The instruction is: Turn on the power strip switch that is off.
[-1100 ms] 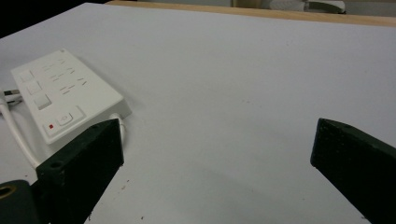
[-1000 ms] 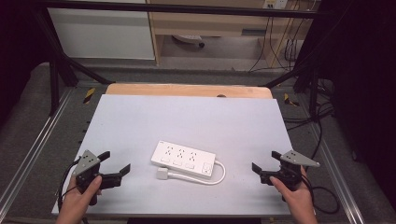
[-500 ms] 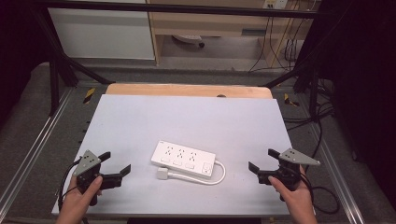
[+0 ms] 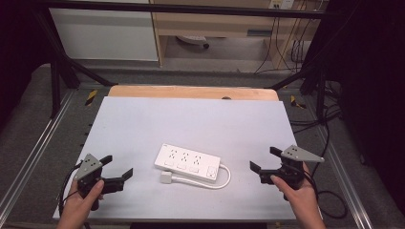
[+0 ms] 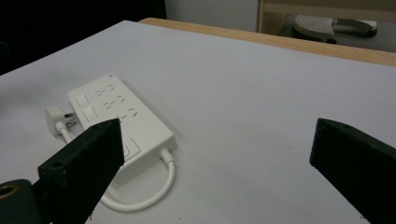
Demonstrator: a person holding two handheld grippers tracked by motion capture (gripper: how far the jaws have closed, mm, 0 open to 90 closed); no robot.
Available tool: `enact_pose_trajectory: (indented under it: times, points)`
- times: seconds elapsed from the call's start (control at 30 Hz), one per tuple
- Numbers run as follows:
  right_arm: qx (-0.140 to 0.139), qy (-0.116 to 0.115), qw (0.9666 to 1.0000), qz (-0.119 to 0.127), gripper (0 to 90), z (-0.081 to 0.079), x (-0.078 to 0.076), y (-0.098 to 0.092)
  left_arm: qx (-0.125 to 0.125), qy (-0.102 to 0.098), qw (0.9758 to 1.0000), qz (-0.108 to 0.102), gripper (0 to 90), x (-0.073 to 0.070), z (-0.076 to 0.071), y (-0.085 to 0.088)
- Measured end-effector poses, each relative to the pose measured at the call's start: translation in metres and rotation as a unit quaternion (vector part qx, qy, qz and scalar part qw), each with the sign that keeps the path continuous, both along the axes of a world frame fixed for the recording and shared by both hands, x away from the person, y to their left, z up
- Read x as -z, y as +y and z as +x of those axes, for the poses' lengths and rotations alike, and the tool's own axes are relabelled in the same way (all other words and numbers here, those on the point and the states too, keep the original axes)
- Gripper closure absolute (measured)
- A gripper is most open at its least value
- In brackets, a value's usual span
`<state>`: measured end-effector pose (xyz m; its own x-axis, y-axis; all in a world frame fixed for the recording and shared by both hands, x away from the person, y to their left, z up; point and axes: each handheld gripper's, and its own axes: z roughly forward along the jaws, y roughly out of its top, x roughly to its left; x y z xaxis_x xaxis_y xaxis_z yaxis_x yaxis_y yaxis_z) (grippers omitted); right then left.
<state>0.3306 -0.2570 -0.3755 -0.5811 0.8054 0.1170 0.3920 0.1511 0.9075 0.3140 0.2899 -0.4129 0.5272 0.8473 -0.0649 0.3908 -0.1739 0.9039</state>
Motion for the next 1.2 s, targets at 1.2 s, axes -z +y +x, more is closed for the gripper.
enact_pose_trajectory:
  times: [1.2]
  points:
    - [-0.076, -0.026, 0.9968, 0.003, 9.4, 0.020, -0.025, 0.058, 0.003, 0.005, 1.0000, 0.004, 6.1, 0.002, 0.001, -0.001]
